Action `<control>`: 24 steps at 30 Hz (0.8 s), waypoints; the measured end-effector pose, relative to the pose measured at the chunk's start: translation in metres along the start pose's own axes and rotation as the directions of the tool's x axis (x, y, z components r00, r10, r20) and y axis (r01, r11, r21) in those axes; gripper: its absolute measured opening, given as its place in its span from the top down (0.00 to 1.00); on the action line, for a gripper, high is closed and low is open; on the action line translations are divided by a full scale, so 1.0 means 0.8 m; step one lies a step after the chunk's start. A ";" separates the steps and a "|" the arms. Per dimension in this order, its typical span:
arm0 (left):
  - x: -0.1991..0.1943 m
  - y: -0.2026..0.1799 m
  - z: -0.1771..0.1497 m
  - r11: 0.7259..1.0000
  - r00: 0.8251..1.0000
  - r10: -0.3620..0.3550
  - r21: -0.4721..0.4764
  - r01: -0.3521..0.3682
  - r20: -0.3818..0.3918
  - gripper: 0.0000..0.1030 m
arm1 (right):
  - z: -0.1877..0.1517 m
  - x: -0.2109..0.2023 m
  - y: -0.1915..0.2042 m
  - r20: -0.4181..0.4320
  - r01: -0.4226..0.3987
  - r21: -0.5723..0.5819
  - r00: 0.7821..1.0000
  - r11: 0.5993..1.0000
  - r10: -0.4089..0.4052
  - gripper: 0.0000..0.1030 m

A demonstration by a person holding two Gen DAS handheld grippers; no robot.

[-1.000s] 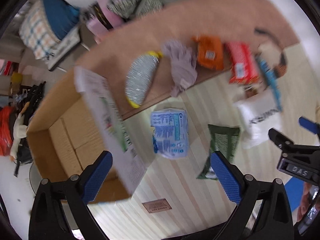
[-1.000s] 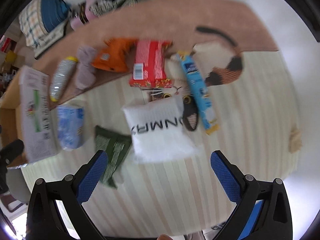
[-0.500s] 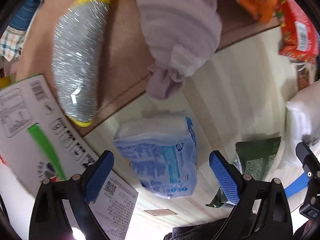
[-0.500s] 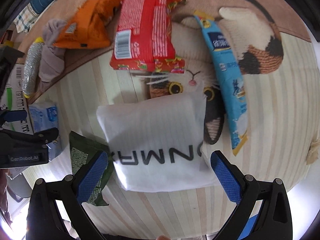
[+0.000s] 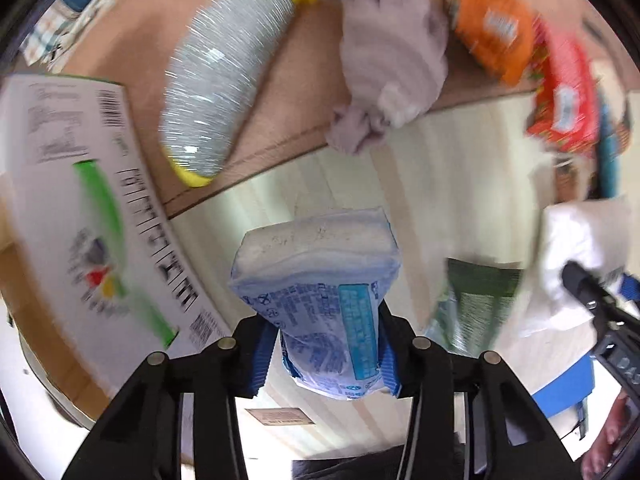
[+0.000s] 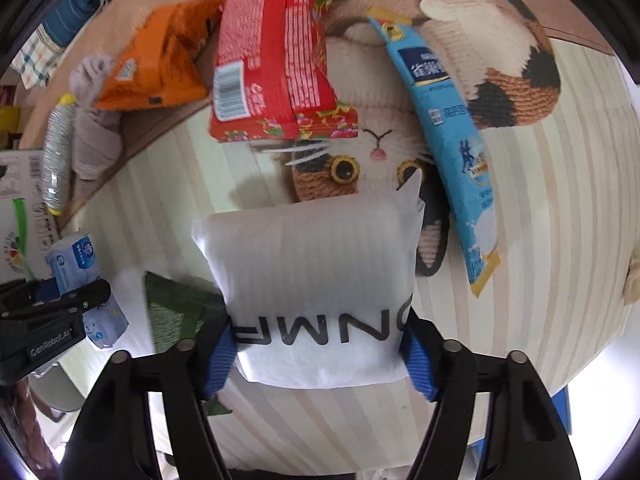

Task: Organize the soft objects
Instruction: 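Carry both packs into the cardboard box and open both tools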

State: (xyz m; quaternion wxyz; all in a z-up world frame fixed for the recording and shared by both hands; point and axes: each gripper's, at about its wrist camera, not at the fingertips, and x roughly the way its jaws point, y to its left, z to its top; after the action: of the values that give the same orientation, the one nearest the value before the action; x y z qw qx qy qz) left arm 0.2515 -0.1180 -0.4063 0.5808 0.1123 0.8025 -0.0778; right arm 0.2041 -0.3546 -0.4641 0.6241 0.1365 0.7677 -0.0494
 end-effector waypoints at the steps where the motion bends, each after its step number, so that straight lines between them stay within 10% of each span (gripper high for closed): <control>1: -0.012 0.007 -0.010 1.000 1.000 -0.018 -0.005 0.018 0.025 0.61 | -0.003 -0.004 0.001 0.009 -0.011 0.003 1.000 1.000 0.011 0.32; 12: -0.197 0.155 -0.093 0.989 0.953 -0.083 -0.097 0.116 0.292 0.60 | -0.085 -0.142 0.162 0.194 -0.124 -0.223 0.966 0.967 0.169 0.32; 17: -0.184 0.238 -0.087 0.975 0.956 -0.082 -0.177 0.136 0.280 0.60 | -0.091 -0.208 0.280 0.209 -0.166 -0.318 0.948 0.933 0.240 0.32; 24: -0.131 0.360 -0.053 0.952 0.969 -0.169 -0.223 0.207 0.180 0.60 | -0.067 -0.160 0.467 0.175 -0.122 -0.386 0.964 0.914 0.203 0.32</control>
State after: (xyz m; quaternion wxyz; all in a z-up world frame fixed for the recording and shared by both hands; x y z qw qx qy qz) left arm 0.3222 0.1606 -0.2919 0.6422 -0.0425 0.7641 -0.0437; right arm 0.2782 -0.0025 -0.2930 0.7184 0.0734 0.6784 0.1352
